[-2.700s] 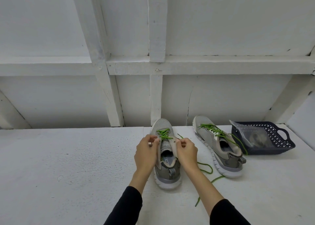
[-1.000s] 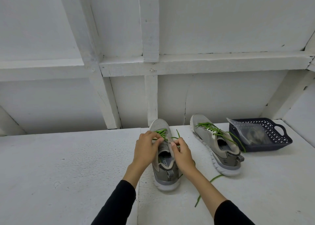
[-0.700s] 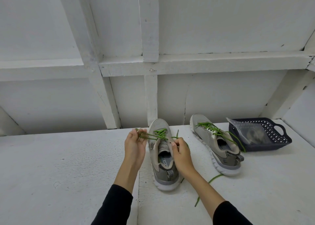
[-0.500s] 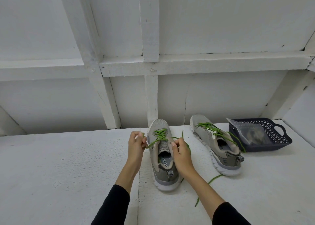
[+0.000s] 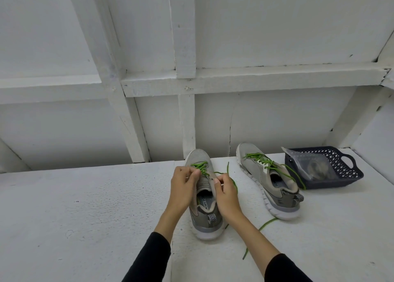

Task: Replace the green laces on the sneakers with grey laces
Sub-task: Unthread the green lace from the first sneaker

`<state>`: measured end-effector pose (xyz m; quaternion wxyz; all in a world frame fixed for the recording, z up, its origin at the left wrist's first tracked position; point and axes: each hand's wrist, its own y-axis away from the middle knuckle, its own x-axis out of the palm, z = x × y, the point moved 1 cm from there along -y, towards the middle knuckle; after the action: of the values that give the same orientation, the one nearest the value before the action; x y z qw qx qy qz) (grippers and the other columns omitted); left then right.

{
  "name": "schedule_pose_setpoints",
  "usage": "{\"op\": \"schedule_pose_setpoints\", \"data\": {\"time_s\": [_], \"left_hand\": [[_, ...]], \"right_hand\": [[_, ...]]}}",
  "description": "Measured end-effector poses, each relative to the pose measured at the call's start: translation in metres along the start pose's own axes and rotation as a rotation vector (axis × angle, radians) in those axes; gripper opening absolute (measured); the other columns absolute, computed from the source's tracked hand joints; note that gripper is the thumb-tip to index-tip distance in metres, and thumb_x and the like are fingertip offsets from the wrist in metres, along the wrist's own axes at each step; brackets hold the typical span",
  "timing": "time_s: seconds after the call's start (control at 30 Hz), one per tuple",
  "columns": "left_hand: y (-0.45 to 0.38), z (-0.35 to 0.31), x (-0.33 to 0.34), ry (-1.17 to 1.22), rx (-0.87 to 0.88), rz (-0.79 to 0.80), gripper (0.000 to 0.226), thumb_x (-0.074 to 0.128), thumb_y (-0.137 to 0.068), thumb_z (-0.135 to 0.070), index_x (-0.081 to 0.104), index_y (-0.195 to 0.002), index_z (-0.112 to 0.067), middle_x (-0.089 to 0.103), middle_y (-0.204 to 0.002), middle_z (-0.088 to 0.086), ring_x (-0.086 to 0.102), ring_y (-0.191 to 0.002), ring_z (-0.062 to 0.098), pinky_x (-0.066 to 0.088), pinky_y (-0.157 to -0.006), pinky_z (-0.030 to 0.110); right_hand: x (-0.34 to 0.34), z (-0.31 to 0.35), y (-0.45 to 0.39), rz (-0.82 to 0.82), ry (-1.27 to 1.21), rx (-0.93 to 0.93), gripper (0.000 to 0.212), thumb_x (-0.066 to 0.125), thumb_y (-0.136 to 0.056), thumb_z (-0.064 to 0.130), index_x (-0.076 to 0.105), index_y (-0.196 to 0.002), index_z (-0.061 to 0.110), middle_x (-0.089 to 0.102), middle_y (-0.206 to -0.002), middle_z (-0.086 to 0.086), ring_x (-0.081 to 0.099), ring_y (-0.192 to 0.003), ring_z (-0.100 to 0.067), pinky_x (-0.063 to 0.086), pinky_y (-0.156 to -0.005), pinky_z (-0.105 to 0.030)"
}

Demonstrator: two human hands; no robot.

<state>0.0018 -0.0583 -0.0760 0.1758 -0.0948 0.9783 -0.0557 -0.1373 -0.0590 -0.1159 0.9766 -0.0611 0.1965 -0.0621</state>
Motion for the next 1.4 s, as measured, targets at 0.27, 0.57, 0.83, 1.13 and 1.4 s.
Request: {"op": "schedule_pose_setpoints", "data": {"time_s": [0.27, 0.57, 0.83, 1.13, 1.4], "left_hand": [[-0.010, -0.008, -0.021, 0.992, -0.254, -0.184, 0.030, 0.035, -0.106, -0.020, 0.045, -0.079, -0.009, 0.059, -0.071, 0.005, 0.061, -0.070, 0.017, 0.053, -0.085, 0.034], [-0.016, -0.003, -0.046, 0.468, -0.146, -0.359, 0.030, 0.035, -0.106, -0.029, 0.037, -0.078, -0.017, 0.036, -0.070, -0.001, 0.032, -0.060, 0.009, 0.031, -0.054, 0.022], [-0.011, 0.021, -0.059, -0.048, -0.065, -0.411, 0.032, 0.032, -0.106, -0.033, 0.039, -0.085, -0.009, 0.042, -0.066, 0.006, 0.033, -0.058, 0.016, 0.030, -0.055, 0.032], [-0.003, 0.050, -0.061, -0.526, -0.102, -0.553, 0.025, 0.033, -0.105, -0.024, 0.039, -0.082, -0.015, 0.048, -0.057, 0.003, 0.042, -0.047, 0.020, 0.029, -0.046, 0.029], [0.001, 0.058, -0.042, -0.588, -0.247, -0.307, 0.014, 0.033, -0.104, -0.029, 0.038, -0.108, -0.017, 0.056, -0.068, -0.001, 0.053, -0.062, 0.019, 0.038, -0.056, 0.033]], "right_hand": [[-0.002, 0.003, 0.002, 0.011, 0.010, 0.005, 0.019, 0.043, -0.101, 0.017, 0.042, -0.082, 0.013, 0.046, -0.081, 0.001, 0.041, -0.074, -0.009, 0.033, -0.063, -0.014], [-0.002, 0.002, 0.001, 0.016, 0.014, 0.010, 0.017, 0.043, -0.101, 0.018, 0.044, -0.085, 0.011, 0.047, -0.083, 0.000, 0.042, -0.076, -0.011, 0.032, -0.064, -0.016], [-0.002, 0.004, 0.001, 0.009, 0.011, 0.007, 0.016, 0.044, -0.101, 0.016, 0.045, -0.085, 0.012, 0.049, -0.084, -0.001, 0.043, -0.077, -0.009, 0.034, -0.065, -0.012], [-0.002, 0.006, 0.002, 0.017, 0.023, 0.010, 0.016, 0.043, -0.101, 0.017, 0.045, -0.086, 0.011, 0.047, -0.083, 0.002, 0.042, -0.076, -0.007, 0.034, -0.064, -0.012], [-0.002, 0.004, 0.002, 0.013, 0.014, 0.021, 0.016, 0.043, -0.101, 0.018, 0.045, -0.086, 0.012, 0.047, -0.083, 0.000, 0.042, -0.076, -0.009, 0.033, -0.063, -0.014]]}}
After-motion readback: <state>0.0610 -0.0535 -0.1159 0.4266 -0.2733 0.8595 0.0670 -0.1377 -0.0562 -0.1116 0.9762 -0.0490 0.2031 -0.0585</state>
